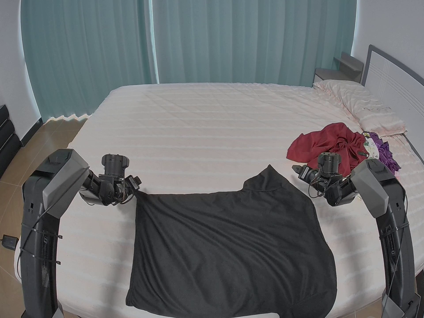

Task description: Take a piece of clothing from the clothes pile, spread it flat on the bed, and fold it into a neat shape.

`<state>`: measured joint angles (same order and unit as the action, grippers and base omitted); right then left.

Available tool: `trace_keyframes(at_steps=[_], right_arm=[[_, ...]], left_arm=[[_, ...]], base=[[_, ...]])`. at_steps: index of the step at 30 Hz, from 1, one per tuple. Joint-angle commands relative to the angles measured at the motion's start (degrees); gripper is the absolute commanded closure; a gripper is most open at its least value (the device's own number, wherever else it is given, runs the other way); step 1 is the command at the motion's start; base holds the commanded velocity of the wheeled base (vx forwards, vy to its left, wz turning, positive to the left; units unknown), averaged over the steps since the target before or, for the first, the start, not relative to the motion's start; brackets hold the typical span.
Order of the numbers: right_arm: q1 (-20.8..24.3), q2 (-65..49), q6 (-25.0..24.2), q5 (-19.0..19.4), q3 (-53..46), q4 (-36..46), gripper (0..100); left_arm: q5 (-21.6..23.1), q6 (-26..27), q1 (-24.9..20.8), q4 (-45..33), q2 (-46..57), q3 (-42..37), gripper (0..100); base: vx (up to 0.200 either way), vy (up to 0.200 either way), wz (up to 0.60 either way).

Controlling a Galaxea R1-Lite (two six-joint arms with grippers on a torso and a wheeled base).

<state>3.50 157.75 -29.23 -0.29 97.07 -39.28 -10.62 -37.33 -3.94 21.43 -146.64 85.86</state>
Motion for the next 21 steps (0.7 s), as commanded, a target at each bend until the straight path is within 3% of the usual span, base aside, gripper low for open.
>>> trace_keyframes(at_steps=[1, 5, 8, 15, 21], right_arm=[[-1.1, -11.4, -1.4, 0.2, -16.4, -5.4, 0], [-0.5, -18.8, -4.3, 0.3, -29.7, -11.1, 0], [1.0, -23.2, -7.1, 0.0, -38.1, -13.5, 0], [4.1, -31.6, -14.5, -0.1, -62.7, -24.8, 0], [4.5, -31.3, -15.5, 0.0, -78.2, -39.0, 0]], left_arm=[[2.7, 0.0, 2.2, 1.2, 11.9, -11.7, 0], [8.1, -0.4, 2.9, 3.8, 20.9, -24.2, 0], [9.7, -0.7, 2.5, 5.6, 25.8, -33.0, 0], [15.2, -6.7, -0.4, 16.1, 36.4, -57.1, 0], [15.2, -7.6, -6.0, 20.4, 38.8, -70.7, 0]], base=[[0.0, 0.0, 0.0], [0.0, 0.0, 0.0], [0.0, 0.0, 0.0], [0.0, 0.0, 0.0], [0.0, 0.0, 0.0]])
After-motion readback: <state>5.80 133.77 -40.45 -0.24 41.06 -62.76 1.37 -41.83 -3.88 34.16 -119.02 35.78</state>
